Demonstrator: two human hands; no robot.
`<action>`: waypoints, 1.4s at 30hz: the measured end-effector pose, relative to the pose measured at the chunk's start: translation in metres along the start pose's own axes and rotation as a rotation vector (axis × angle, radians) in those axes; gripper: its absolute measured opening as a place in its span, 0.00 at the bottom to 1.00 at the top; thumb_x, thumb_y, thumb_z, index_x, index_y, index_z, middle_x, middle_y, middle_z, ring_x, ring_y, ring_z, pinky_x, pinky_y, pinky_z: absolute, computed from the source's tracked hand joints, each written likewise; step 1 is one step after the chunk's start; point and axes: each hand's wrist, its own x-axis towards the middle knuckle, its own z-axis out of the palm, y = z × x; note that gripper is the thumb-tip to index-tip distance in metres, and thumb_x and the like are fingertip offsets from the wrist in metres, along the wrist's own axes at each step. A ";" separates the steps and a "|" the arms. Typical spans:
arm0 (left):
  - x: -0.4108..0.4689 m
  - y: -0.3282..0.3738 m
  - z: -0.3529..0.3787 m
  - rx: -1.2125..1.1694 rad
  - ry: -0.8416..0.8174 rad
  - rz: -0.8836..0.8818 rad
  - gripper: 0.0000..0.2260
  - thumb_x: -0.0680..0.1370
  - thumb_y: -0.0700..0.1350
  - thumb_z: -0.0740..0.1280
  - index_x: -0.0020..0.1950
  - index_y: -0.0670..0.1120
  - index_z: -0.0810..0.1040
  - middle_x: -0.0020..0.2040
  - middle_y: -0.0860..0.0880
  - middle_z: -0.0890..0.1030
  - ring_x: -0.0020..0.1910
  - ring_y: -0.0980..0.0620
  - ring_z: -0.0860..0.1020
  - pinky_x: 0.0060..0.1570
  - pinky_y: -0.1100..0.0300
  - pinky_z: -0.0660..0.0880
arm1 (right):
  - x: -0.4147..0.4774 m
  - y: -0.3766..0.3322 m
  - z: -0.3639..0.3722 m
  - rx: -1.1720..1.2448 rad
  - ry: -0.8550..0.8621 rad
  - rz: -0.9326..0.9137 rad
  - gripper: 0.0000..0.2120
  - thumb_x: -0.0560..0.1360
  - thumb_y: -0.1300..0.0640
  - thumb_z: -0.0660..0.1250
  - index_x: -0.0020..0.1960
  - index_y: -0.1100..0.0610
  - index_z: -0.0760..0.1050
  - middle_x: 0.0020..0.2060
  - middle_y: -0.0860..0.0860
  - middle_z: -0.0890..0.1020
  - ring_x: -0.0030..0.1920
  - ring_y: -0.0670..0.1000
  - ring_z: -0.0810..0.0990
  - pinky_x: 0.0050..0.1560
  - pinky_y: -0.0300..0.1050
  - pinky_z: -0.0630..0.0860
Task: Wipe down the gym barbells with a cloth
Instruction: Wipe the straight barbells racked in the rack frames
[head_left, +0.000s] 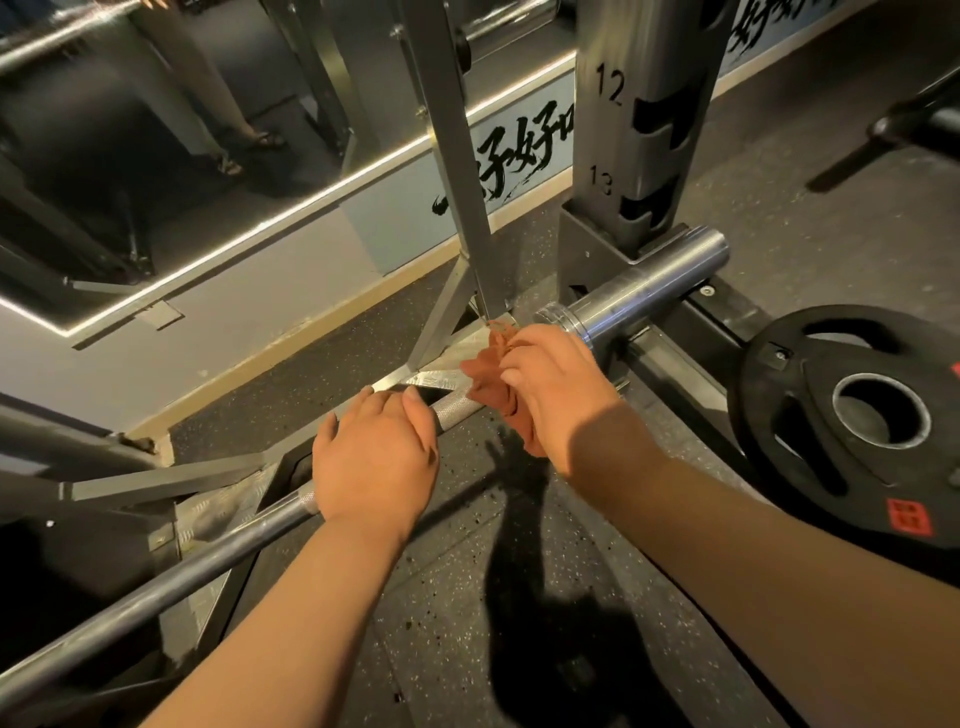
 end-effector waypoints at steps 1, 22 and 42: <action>0.002 0.000 0.000 -0.001 -0.004 -0.004 0.26 0.84 0.52 0.43 0.62 0.48 0.80 0.64 0.46 0.80 0.69 0.45 0.74 0.74 0.44 0.63 | 0.002 0.001 0.000 -0.048 0.100 -0.005 0.07 0.82 0.57 0.61 0.56 0.49 0.77 0.55 0.49 0.85 0.55 0.54 0.85 0.52 0.48 0.82; 0.029 0.047 0.001 0.014 -0.042 0.108 0.24 0.86 0.51 0.44 0.67 0.48 0.77 0.64 0.46 0.78 0.70 0.45 0.73 0.77 0.43 0.59 | 0.057 0.013 -0.044 -0.645 0.107 -0.289 0.18 0.83 0.54 0.52 0.56 0.60 0.79 0.53 0.56 0.79 0.59 0.59 0.75 0.67 0.57 0.70; 0.030 0.045 0.006 0.026 -0.033 0.118 0.25 0.84 0.52 0.43 0.65 0.49 0.78 0.64 0.48 0.78 0.68 0.47 0.75 0.75 0.44 0.64 | 0.060 0.057 -0.113 -0.856 0.150 -0.469 0.09 0.79 0.64 0.68 0.59 0.64 0.79 0.57 0.59 0.80 0.61 0.61 0.77 0.65 0.61 0.75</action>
